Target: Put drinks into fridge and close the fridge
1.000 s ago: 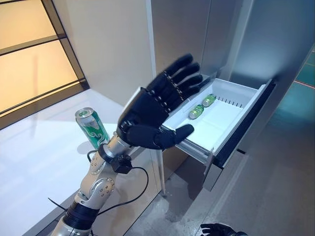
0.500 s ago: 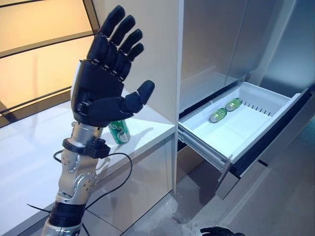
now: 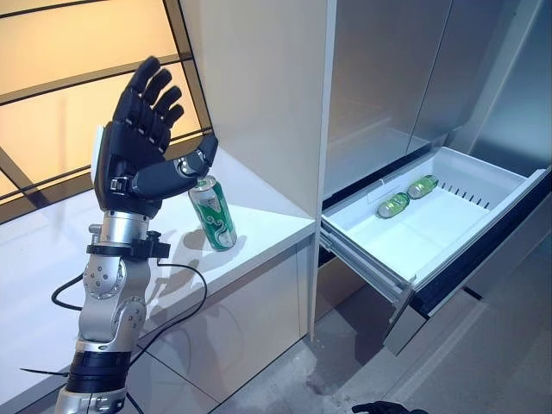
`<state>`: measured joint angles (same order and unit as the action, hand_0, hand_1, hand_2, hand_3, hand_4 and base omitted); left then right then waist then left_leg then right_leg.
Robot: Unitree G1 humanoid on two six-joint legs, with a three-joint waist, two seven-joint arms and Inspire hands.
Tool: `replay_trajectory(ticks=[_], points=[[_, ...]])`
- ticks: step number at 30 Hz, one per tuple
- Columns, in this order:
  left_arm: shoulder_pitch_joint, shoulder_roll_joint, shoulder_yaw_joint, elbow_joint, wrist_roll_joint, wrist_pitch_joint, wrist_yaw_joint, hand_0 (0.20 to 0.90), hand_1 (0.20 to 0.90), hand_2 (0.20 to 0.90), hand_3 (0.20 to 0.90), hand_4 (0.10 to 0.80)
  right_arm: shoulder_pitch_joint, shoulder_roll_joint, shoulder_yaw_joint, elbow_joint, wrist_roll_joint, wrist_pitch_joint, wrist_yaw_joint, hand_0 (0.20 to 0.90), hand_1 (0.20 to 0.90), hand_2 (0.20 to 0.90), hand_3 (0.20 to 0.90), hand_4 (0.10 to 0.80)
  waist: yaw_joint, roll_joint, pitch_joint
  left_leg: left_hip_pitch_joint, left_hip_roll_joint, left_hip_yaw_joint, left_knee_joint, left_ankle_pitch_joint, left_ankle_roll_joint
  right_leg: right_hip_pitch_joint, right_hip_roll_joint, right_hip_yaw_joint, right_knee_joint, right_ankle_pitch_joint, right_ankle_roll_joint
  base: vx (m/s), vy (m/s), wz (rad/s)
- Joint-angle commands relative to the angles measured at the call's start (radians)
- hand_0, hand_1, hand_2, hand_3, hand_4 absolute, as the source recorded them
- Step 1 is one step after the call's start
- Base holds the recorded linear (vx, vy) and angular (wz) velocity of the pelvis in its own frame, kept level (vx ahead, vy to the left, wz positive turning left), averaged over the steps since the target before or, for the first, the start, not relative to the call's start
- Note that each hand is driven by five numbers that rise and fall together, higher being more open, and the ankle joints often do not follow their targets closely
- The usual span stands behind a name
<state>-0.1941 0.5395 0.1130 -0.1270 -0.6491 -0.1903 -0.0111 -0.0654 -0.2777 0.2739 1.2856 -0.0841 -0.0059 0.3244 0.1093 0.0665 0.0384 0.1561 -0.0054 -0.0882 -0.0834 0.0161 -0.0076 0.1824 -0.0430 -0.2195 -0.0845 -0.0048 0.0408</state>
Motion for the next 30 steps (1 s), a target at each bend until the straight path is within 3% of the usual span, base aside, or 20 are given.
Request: replay_trajectory(ticks=[1, 14, 30], points=[[-0.079, 0.07, 0.092, 0.009, -0.031, -0.028, 0.012, 0.9, 0.9, 0.9, 0.9, 0.8, 0.018, -0.005, 0.031, 0.026, -0.046, 0.025, 0.042, 0.9, 0.9, 0.9, 0.9, 0.8, -0.002, -0.018, -0.006, -0.023, -0.044, 0.001, 0.019, -0.07, 0.009, -0.034, 0.045, 0.022, 0.143, -0.166, -0.02, 0.0, 0.0, 0.0], [-0.099, 0.116, 0.082, 0.139, -0.103, 0.099, -0.105, 0.9, 0.9, 0.9, 0.9, 0.8, 0.017, -0.029, 0.015, 0.005, -0.057, 0.048, 0.062, 0.9, 0.9, 0.9, 0.9, 0.8, -0.017, -0.013, -0.002, -0.015, -0.043, 0.022, 0.025, -0.074, 0.01, -0.03, 0.043, 0.031, 0.14, -0.159, -0.01, 0.0, 0.0, 0.0], [-0.123, 0.153, 0.068, 0.191, -0.121, 0.155, -0.161, 0.9, 0.9, 0.9, 0.9, 0.8, 0.01, -0.041, 0.006, -0.001, -0.058, 0.067, 0.076, 0.9, 0.9, 0.9, 0.9, 0.8, -0.025, -0.009, -0.003, -0.007, -0.041, 0.039, 0.022, -0.076, 0.01, -0.026, 0.042, 0.038, 0.131, -0.151, -0.002, 0.0, 0.0, 0.0]])
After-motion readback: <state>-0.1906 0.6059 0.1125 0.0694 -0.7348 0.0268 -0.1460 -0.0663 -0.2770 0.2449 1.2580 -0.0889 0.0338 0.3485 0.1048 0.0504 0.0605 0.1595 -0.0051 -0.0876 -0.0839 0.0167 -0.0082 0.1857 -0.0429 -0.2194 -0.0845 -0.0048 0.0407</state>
